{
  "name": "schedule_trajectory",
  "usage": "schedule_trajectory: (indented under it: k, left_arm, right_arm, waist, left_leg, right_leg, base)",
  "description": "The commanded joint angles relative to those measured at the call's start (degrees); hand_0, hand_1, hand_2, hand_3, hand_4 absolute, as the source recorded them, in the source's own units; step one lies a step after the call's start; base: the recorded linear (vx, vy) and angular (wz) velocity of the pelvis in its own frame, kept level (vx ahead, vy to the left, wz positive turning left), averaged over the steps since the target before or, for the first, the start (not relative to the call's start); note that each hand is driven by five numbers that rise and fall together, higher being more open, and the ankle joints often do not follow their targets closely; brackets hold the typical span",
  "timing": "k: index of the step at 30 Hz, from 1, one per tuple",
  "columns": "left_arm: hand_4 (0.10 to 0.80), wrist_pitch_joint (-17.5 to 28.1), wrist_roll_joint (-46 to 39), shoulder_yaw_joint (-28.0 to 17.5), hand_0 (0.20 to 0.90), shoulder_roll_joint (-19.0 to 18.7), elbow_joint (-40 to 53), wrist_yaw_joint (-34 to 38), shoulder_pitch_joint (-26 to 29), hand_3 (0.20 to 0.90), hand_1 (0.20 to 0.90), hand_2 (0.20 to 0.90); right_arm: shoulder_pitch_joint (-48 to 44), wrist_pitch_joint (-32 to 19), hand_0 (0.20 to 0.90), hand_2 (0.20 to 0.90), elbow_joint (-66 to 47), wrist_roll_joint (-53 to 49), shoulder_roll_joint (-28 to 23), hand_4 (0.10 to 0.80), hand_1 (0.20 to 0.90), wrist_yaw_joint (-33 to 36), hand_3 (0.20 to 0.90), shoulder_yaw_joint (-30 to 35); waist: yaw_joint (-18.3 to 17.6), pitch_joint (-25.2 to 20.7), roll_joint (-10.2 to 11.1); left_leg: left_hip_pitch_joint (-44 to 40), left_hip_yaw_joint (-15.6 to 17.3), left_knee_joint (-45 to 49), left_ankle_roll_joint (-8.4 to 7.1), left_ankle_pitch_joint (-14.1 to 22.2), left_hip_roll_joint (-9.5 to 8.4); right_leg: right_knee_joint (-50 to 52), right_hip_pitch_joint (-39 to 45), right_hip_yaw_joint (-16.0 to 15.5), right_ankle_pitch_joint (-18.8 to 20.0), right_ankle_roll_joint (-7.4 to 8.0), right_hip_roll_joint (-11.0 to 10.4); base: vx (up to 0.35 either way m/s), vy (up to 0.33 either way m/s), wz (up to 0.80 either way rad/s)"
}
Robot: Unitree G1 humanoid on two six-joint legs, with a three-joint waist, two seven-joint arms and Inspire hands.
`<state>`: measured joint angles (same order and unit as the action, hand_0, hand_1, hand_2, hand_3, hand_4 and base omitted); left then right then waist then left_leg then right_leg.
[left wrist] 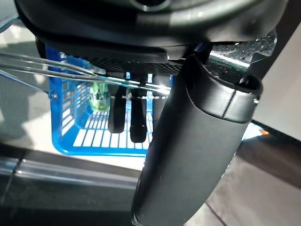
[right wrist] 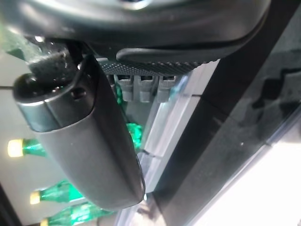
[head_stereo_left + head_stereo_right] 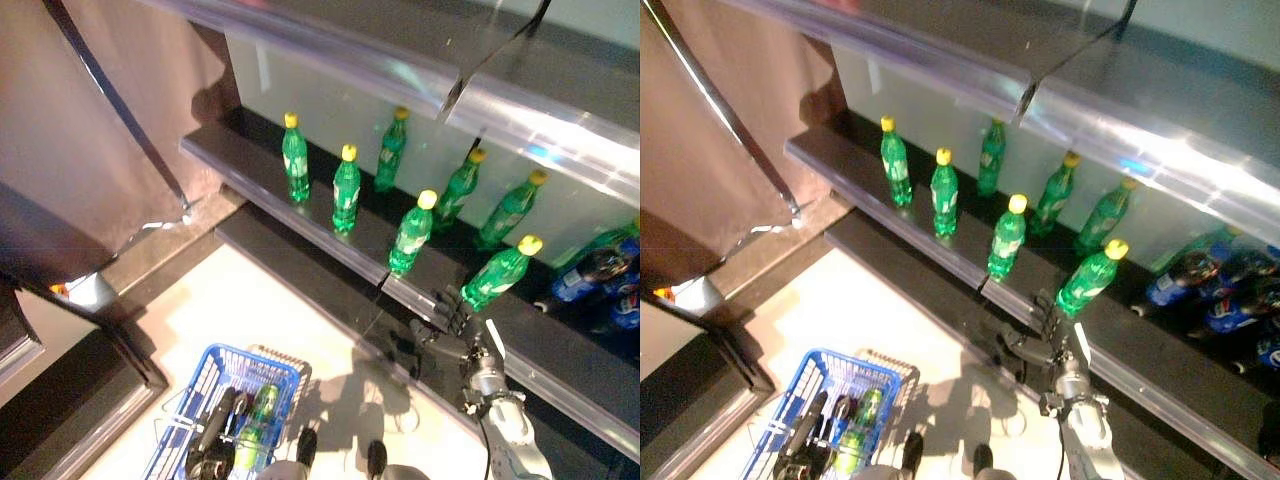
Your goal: Pick up the drink and place into the basket.
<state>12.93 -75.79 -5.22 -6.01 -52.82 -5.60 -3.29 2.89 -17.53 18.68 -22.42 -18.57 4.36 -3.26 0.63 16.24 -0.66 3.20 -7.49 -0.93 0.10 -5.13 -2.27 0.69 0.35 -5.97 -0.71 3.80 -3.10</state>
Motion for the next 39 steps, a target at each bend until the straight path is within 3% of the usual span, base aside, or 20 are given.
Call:
schedule_trajectory:
  k: [1,17,39]
  left_arm:
    - [0.1,9.0,-0.4,-1.0,0.3,-7.5,9.1,-5.7,2.0,0.2,0.3,0.3]
    - [0.1,10.9,-4.6,1.7,0.3,-8.7,10.2,-6.3,5.8,0.2,0.3,0.3]
    - [0.1,10.3,-4.8,3.8,0.3,-9.3,8.7,-6.3,8.4,0.2,0.3,0.3]
  right_arm:
    - [-5.6,-10.5,0.9,0.9,-7.5,2.2,-2.5,0.8,0.9,4.3,0.9,-0.2]
    - [-10.8,-15.3,0.9,0.9,-13.3,2.7,-5.8,0.8,0.9,9.7,0.9,1.0]
    - [-17.4,-11.8,0.9,0.9,-23.3,0.9,-8.4,0.8,0.9,4.9,0.9,2.4]
  waist:
    - [1.7,0.5,2.0]
    - [1.5,6.7,2.1]
    - [1.3,8.7,2.0]
  left_leg:
    - [2.6,3.4,6.8,2.95,6.2,-3.95]
    - [12.0,3.5,9.2,1.74,4.2,-3.09]
    - [15.0,4.5,12.2,1.23,4.3,-3.36]
  right_leg:
    - [4.9,-6.7,3.9,1.7,-0.4,3.0]
    - [5.0,-13.6,3.6,2.3,-1.61,4.8]
    - [6.4,-15.4,2.8,2.1,-1.98,4.4]
  base:
    - [-0.116,-0.08,0.08]
    - [-0.058,-0.03,-0.01]
    - [-0.001,0.003,-0.03]
